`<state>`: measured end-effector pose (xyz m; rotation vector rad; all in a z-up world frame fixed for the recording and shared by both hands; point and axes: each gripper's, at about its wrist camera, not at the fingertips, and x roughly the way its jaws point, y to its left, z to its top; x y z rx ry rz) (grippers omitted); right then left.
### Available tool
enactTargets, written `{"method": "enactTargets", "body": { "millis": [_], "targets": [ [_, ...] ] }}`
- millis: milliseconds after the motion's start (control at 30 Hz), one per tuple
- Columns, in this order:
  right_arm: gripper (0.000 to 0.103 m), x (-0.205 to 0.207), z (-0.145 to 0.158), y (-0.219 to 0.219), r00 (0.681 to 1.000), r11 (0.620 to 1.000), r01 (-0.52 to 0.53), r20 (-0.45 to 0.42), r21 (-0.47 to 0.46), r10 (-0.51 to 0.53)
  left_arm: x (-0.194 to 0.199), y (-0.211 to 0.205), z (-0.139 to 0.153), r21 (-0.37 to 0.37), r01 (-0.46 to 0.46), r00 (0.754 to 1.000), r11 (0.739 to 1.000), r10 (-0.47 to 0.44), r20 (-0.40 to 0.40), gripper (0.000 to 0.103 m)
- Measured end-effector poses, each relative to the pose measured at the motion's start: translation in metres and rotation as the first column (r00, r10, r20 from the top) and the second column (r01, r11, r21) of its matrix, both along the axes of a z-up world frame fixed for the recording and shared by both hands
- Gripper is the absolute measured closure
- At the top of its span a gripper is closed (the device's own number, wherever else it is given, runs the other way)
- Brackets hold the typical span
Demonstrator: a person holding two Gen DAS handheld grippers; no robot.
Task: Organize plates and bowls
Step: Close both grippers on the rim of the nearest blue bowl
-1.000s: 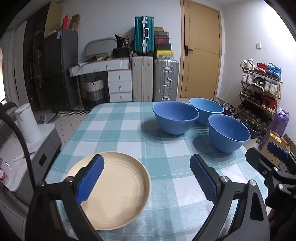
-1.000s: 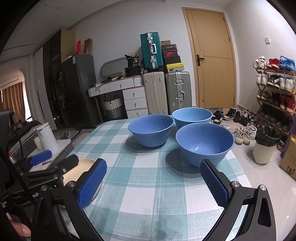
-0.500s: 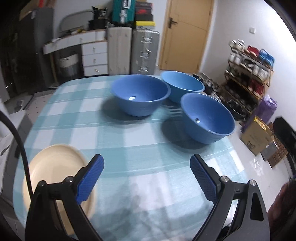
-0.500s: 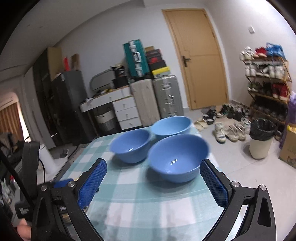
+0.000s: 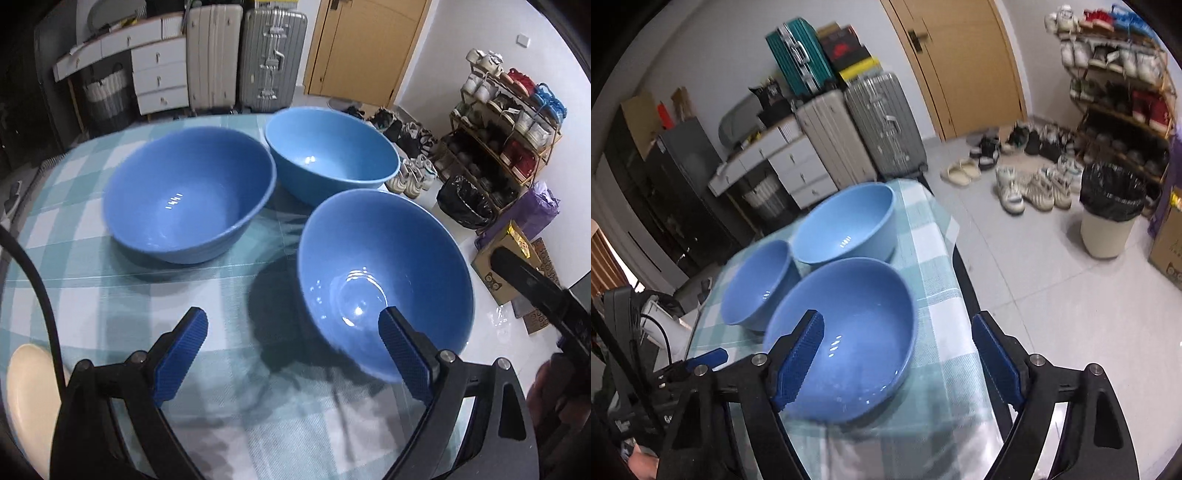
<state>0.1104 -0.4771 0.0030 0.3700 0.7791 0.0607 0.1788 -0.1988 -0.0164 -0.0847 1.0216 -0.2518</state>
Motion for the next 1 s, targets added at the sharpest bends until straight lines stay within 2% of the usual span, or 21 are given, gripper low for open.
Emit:
{"method": "enactTargets", "body": {
  "millis": [133, 200, 267, 333, 433, 467, 533, 600, 633, 667, 800, 900, 1000],
  "targets": [
    [0.029, 0.035, -0.021, -0.01, 0.996, 0.998, 0.0, -0.088, 0.055, 0.005, 0.013, -0.008, -0.014, 0.001, -0.017, 0.999, 1.0, 0.017, -0.044, 0.009],
    [0.037, 0.046, -0.029, -0.009, 0.992, 0.998, -0.01, -0.128, 0.06, 0.017, 0.019, -0.014, -0.019, 0.018, -0.016, 0.998, 1.0, 0.017, -0.067, 0.01],
    [0.041, 0.058, -0.037, -0.007, 0.984, 0.998, -0.023, -0.173, 0.05, 0.031, 0.024, -0.017, -0.025, 0.02, -0.024, 0.996, 1.0, 0.025, -0.082, 0.01],
    [0.046, 0.063, -0.043, -0.005, 0.979, 0.998, -0.034, -0.197, 0.044, 0.043, 0.027, -0.018, -0.029, 0.022, -0.032, 0.995, 0.999, 0.034, -0.099, 0.019],
    [0.051, 0.067, -0.047, 0.001, 0.975, 0.998, -0.048, -0.214, 0.033, 0.054, 0.03, -0.019, -0.034, 0.014, -0.033, 0.991, 0.999, 0.035, -0.129, 0.021],
    [0.051, 0.069, -0.049, 0.001, 0.973, 0.998, -0.055, -0.223, 0.034, 0.061, 0.03, -0.019, -0.035, 0.015, -0.038, 0.991, 0.999, 0.04, -0.13, 0.025],
    [0.051, 0.071, -0.052, 0.004, 0.968, 0.997, -0.062, -0.241, 0.04, 0.07, 0.03, -0.019, -0.037, 0.006, -0.038, 0.989, 0.999, 0.038, -0.146, 0.059],
    [0.053, 0.071, -0.054, 0.006, 0.965, 0.996, -0.07, -0.251, 0.051, 0.081, 0.031, -0.02, -0.039, -0.013, -0.028, 0.986, 1.0, 0.025, -0.165, 0.064],
    [0.056, 0.072, -0.055, 0.006, 0.964, 0.996, -0.07, -0.253, 0.05, 0.081, 0.031, -0.02, -0.039, -0.023, -0.021, 0.988, 1.0, 0.017, -0.157, 0.07],
    [0.058, 0.074, -0.056, 0.006, 0.963, 0.997, -0.068, -0.258, 0.046, 0.078, 0.03, -0.021, -0.038, -0.023, -0.015, 0.989, 1.0, 0.012, -0.148, 0.071],
    [0.076, 0.076, -0.06, 0.008, 0.955, 0.996, -0.07, -0.286, 0.058, 0.083, 0.03, -0.021, -0.036, -0.048, -0.006, 0.989, 0.999, -0.002, -0.149, 0.077],
    [0.09, 0.077, -0.062, 0.014, 0.943, 0.994, -0.094, -0.315, 0.053, 0.106, 0.031, -0.015, -0.032, -0.078, -0.01, 0.993, 0.997, 0.0, -0.121, 0.086],
    [0.096, 0.074, -0.061, 0.017, 0.941, 0.995, -0.091, -0.324, 0.044, 0.1, 0.032, -0.012, -0.032, -0.105, -0.006, 0.992, 0.994, -0.007, -0.125, 0.089]
  ]
}}
